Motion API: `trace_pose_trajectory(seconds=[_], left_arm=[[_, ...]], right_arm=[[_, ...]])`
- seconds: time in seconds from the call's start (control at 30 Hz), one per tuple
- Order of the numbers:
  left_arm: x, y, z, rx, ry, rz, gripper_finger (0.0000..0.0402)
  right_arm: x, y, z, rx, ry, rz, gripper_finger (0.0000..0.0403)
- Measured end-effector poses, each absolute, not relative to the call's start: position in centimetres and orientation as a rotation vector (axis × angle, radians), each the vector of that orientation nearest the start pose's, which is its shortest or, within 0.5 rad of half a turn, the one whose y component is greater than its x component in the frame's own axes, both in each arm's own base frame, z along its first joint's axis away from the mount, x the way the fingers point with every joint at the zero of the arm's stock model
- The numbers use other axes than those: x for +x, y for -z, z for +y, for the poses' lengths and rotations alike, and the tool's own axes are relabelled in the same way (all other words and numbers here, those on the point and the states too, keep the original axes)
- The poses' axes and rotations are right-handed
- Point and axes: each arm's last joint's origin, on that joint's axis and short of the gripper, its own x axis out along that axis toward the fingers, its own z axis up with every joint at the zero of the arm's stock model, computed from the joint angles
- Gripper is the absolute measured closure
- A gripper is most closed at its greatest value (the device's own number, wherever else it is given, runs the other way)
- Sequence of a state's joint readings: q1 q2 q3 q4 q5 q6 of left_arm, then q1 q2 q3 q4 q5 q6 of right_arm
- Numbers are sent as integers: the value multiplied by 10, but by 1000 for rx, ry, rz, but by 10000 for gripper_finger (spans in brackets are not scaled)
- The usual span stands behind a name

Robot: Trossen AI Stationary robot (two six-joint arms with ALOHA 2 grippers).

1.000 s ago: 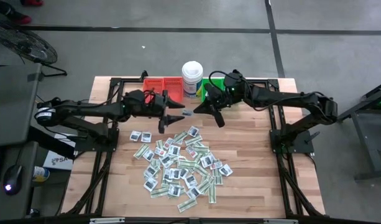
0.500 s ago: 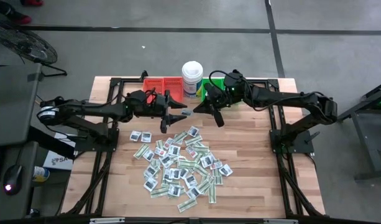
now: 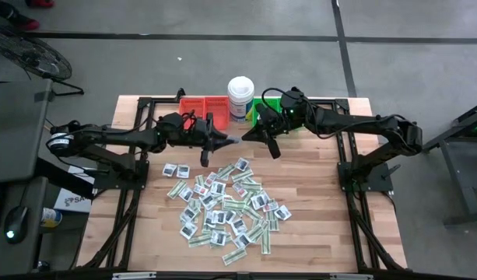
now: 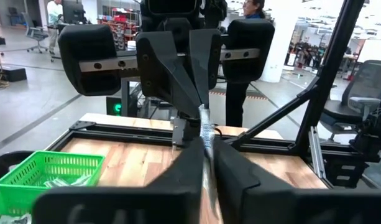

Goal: Pick & Place First Aid Supplies
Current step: Put the blue alcohol pad into the right orange bin

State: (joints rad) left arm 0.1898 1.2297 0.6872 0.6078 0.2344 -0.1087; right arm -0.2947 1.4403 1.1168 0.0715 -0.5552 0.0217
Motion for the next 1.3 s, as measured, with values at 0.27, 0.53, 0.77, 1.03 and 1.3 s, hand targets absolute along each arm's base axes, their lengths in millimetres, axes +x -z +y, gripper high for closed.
trace_pose_trajectory(seconds=[0.27, 0.53, 0.77, 1.03, 1.3], left_arm=[[265, -283, 44, -89, 48, -58, 399], [265, -283, 44, -87, 42, -58, 400], [265, -283, 45, -71, 20, -59, 401], [263, -282, 52, -72, -47, -48, 401], [254, -279, 72, -87, -170, 14, 401]], right_arm=[[317, -321, -80, 128, -249, 234, 402], [317, -321, -81, 146, -236, 237, 397], [315, -322, -83, 200, -251, 242, 321], [295, -333, -100, 233, -85, 250, 230], [266, -342, -108, 196, 128, 328, 215]])
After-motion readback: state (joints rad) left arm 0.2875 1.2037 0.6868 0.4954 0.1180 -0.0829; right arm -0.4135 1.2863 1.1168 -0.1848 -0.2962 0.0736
